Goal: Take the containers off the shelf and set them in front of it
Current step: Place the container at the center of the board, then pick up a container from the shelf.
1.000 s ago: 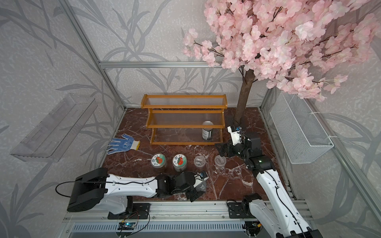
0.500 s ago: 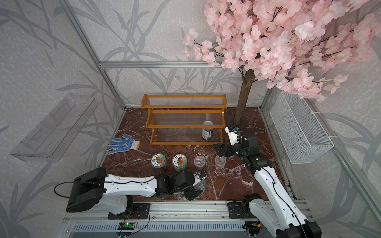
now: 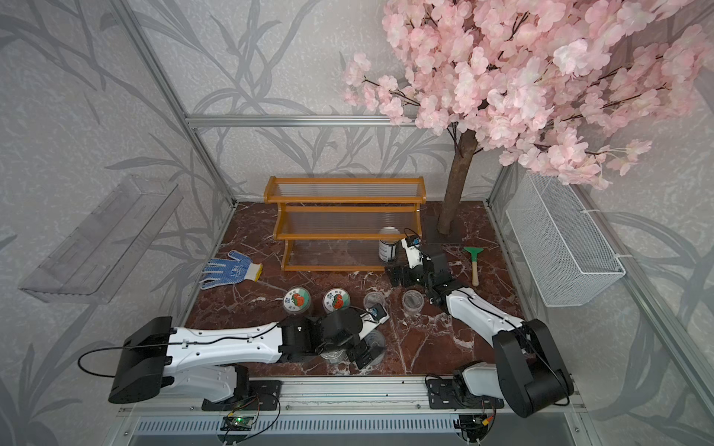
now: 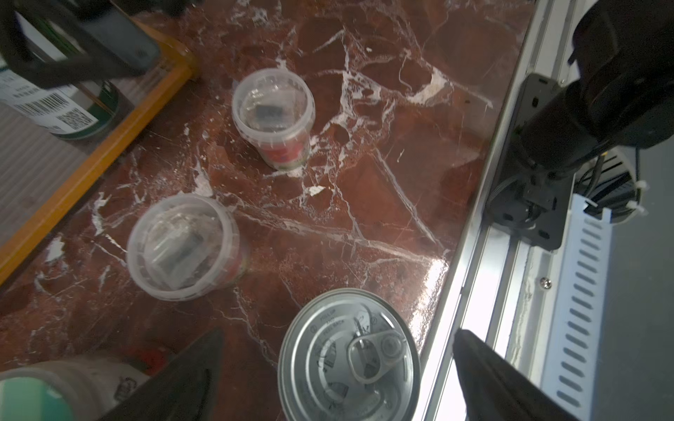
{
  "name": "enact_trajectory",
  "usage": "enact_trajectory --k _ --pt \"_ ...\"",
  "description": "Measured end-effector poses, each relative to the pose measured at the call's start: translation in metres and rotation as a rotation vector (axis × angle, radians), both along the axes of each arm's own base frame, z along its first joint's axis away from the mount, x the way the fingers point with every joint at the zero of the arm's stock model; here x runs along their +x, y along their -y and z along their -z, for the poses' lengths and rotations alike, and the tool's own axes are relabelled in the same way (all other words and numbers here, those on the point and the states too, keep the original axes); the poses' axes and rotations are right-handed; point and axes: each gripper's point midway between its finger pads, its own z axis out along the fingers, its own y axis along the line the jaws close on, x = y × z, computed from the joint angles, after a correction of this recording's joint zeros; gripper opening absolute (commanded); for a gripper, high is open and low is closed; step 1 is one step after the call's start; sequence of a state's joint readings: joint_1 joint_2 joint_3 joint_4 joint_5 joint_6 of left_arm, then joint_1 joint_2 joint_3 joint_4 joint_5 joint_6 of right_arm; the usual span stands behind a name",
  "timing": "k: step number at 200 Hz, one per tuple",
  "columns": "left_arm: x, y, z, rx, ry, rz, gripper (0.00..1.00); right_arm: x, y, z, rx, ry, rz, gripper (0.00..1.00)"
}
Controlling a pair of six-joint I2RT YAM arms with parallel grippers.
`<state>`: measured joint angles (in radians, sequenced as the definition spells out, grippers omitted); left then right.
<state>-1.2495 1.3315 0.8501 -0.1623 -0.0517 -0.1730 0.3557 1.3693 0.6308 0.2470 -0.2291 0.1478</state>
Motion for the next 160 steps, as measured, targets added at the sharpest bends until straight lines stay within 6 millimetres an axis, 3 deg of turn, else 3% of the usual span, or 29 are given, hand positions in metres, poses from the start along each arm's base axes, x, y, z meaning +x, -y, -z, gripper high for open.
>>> enact_trajectory --k 34,69,160 --pt "0.037 -0.020 -0.037 -0.112 0.007 -0.094 1.00 0.020 -0.016 0.014 -0.038 0.073 0.022 0.99" --pt "0.068 -0.040 -0.054 -0.169 0.018 -0.174 1.00 0.045 -0.017 0.017 -0.072 0.135 0.083 0.99" --pt "0.064 -0.044 -0.045 -0.186 -0.013 -0.161 1.00 0.076 -0.018 -0.004 -0.046 0.273 0.144 0.99"
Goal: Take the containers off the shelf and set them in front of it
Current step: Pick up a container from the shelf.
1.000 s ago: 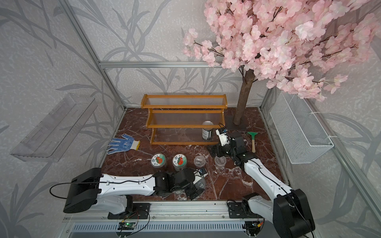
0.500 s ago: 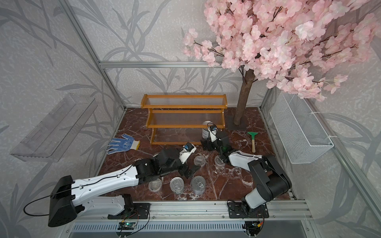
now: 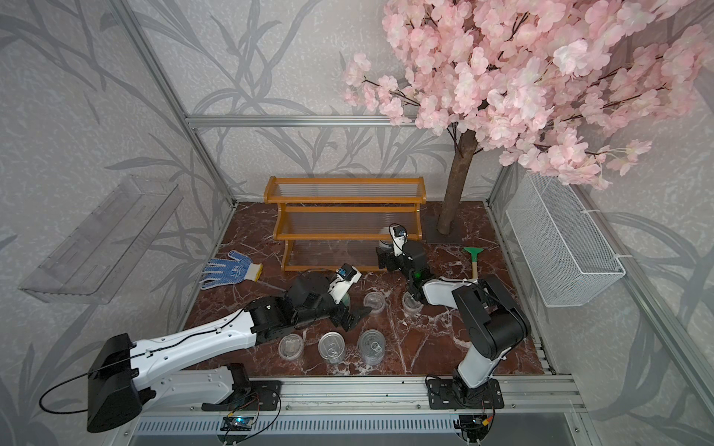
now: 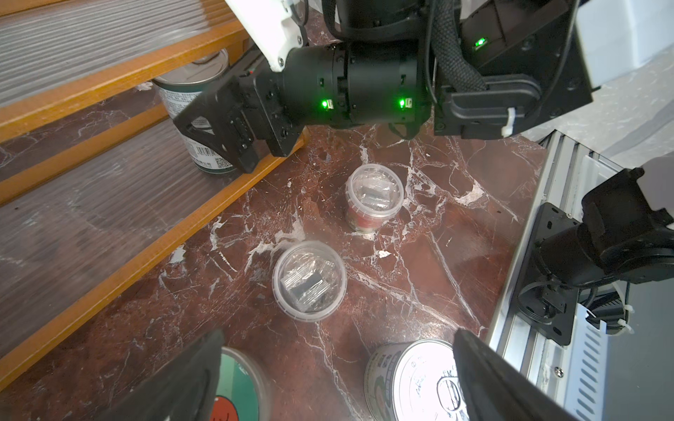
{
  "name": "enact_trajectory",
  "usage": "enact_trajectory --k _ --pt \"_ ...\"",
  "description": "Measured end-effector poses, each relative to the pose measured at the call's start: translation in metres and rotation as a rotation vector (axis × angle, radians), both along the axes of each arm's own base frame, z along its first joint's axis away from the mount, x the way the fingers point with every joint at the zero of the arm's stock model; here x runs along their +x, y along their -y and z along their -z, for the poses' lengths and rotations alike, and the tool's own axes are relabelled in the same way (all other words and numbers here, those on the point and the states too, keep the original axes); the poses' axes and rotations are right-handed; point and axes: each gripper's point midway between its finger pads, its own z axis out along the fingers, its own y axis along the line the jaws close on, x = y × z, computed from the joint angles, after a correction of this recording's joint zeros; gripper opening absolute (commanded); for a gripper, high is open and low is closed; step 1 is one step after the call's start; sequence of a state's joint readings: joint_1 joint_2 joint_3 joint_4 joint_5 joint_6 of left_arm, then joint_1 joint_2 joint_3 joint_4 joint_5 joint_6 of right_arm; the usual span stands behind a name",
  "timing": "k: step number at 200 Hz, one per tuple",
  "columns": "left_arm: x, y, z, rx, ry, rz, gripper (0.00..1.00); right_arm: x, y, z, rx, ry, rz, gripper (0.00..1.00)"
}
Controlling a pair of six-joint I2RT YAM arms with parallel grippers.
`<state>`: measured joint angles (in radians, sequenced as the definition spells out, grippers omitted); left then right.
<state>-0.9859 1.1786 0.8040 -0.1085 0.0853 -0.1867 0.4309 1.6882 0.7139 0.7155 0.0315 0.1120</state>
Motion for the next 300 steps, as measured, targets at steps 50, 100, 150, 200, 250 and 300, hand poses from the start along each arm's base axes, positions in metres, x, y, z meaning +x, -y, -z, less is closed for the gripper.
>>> enact_trajectory --k 50,100,150,200,250,300 --pt "0.000 0.003 -0.002 -0.021 0.000 0.006 1.00 0.012 0.001 0.007 -0.022 0.001 0.028 0.98" --pt "-0.003 0.002 0.007 -0.021 -0.018 0.005 1.00 0.021 0.007 0.004 -0.025 0.051 0.083 0.98" --pt "-0.003 0.001 0.008 -0.019 -0.020 0.008 1.00 0.028 0.008 0.006 -0.026 0.095 0.125 0.98" --pt "-0.006 -0.001 0.016 -0.005 -0.031 0.011 1.00 0.036 0.006 0.010 -0.025 0.122 0.145 0.98" --pt "-0.009 -0.006 0.017 -0.008 -0.030 0.011 1.00 0.040 0.005 0.005 0.026 0.126 0.166 0.75" --pt "-0.009 -0.006 0.015 -0.011 -0.027 0.011 1.00 0.038 0.003 0.005 0.032 0.126 0.146 0.67"
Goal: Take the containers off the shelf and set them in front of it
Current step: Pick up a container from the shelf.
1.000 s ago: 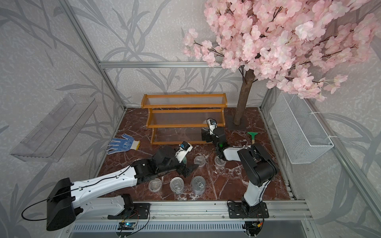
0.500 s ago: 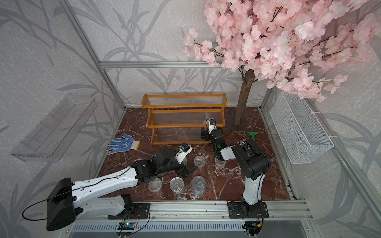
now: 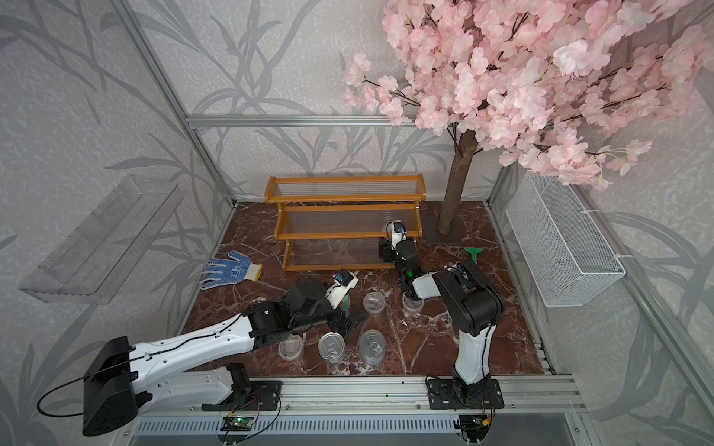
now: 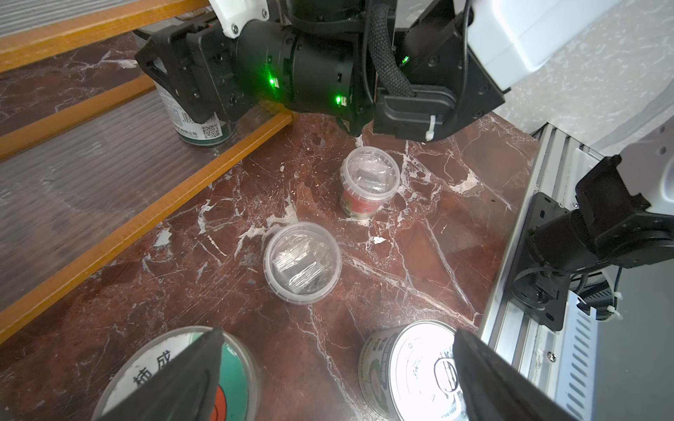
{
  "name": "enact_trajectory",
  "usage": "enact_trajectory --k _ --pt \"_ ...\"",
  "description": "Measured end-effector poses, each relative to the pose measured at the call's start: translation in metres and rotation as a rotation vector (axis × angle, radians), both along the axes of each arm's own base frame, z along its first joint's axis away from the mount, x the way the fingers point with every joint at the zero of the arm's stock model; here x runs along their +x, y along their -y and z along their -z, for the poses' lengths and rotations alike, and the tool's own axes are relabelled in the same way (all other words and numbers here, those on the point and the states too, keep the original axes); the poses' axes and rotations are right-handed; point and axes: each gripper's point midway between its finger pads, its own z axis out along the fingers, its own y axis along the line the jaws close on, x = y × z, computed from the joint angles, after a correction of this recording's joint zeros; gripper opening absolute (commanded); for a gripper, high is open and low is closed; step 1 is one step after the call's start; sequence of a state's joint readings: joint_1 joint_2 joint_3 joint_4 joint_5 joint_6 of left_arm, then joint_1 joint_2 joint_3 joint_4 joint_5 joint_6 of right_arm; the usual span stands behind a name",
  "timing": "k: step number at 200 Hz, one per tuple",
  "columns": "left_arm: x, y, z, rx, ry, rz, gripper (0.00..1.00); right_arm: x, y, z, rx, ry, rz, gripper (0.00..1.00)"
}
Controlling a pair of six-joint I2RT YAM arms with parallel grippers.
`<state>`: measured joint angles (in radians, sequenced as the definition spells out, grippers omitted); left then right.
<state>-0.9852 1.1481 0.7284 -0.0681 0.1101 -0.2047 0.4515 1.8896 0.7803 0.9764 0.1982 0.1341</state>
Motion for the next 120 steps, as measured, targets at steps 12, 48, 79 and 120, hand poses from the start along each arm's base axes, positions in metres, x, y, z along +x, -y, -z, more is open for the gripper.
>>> enact_trajectory --k 12,48,79,120 --pt "0.000 0.000 0.000 0.000 0.000 0.000 1.00 -0.002 -0.001 0.000 -0.003 0.001 -0.011 0.66" --pt "0.000 0.000 0.000 0.002 0.002 0.000 1.00 -0.018 0.000 -0.003 -0.018 0.003 -0.051 0.65" --pt "0.001 -0.001 0.001 0.005 0.003 -0.003 1.00 -0.029 0.002 -0.008 -0.027 0.006 -0.073 0.64" --pt "0.002 -0.002 0.002 0.014 0.005 -0.001 1.00 -0.043 0.004 -0.009 -0.049 -0.010 -0.102 0.64"
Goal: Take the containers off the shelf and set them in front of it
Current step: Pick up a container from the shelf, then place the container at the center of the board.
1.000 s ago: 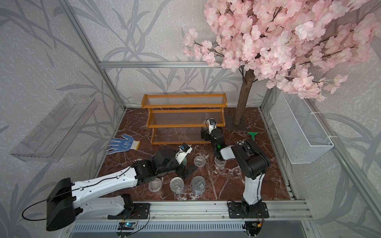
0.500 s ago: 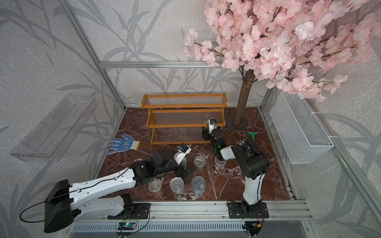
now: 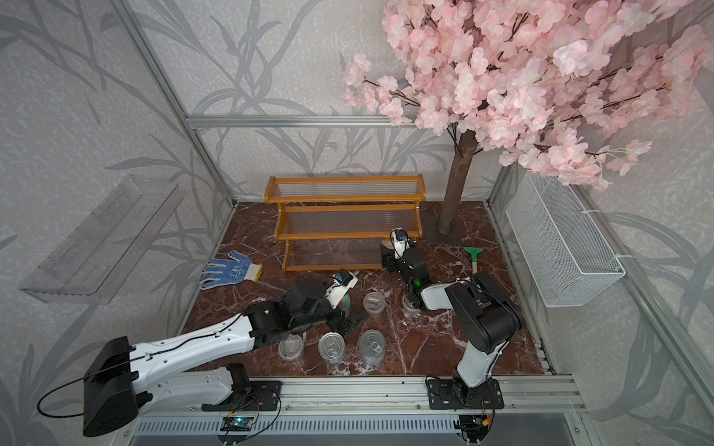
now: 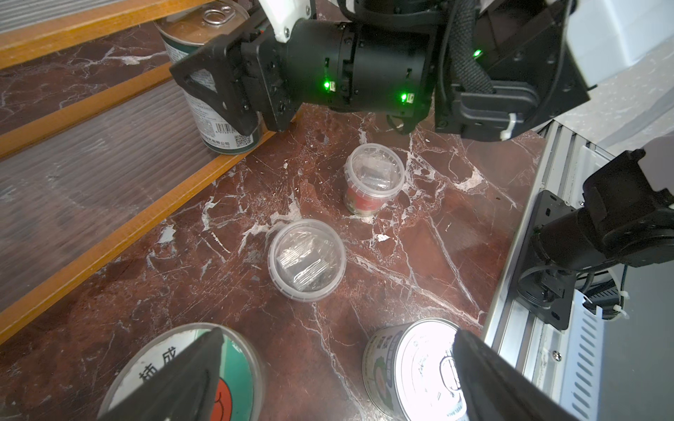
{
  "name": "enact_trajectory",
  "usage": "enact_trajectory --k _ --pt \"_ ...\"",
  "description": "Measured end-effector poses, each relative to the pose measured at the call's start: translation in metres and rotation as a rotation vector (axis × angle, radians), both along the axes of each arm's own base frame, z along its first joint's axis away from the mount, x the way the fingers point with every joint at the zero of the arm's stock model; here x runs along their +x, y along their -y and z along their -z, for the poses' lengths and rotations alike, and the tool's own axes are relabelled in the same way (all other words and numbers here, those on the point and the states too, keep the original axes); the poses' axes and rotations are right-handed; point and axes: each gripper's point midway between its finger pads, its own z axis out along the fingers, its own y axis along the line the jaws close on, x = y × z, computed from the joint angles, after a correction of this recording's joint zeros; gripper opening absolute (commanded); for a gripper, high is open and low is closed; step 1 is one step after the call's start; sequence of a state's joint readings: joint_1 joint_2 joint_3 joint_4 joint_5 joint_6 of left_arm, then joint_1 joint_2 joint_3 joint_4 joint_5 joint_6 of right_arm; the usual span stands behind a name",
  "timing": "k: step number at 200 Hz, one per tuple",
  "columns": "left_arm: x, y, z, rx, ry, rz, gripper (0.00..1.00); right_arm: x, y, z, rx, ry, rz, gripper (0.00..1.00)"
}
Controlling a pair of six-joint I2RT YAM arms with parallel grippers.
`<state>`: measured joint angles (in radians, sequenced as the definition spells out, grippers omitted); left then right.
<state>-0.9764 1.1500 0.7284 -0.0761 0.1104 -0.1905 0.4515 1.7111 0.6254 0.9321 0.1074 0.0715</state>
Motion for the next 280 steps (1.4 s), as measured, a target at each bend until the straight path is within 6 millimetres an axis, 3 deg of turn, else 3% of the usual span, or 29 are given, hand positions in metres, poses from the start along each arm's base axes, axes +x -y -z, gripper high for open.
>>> enact_trajectory --k 66,124,147,168,196,227,280 --pt "0.002 -0.001 0.001 0.004 0.003 -0.002 1.00 -0.029 0.002 -0.007 -0.024 -0.035 -0.070 0.63" --pt "0.004 0.002 -0.001 0.000 -0.006 0.007 1.00 -0.087 0.010 -0.083 -0.001 0.089 -0.183 0.63" --pt "0.007 0.001 -0.004 -0.004 -0.004 0.005 1.00 -0.123 0.012 -0.109 -0.007 0.114 -0.253 0.62" --pt "0.011 -0.002 -0.003 -0.004 -0.008 -0.002 1.00 -0.162 0.008 -0.120 -0.032 0.118 -0.324 0.62" --pt "0.018 -0.008 -0.003 -0.004 -0.011 -0.014 1.00 -0.204 0.003 -0.117 -0.040 0.060 -0.399 0.61" --pt "0.029 -0.016 -0.004 -0.007 -0.005 -0.029 1.00 -0.233 0.004 -0.096 -0.084 -0.063 -0.414 0.61" --pt "0.046 -0.031 -0.008 -0.028 0.014 -0.074 1.00 -0.260 0.021 -0.061 -0.084 -0.235 -0.326 0.59"
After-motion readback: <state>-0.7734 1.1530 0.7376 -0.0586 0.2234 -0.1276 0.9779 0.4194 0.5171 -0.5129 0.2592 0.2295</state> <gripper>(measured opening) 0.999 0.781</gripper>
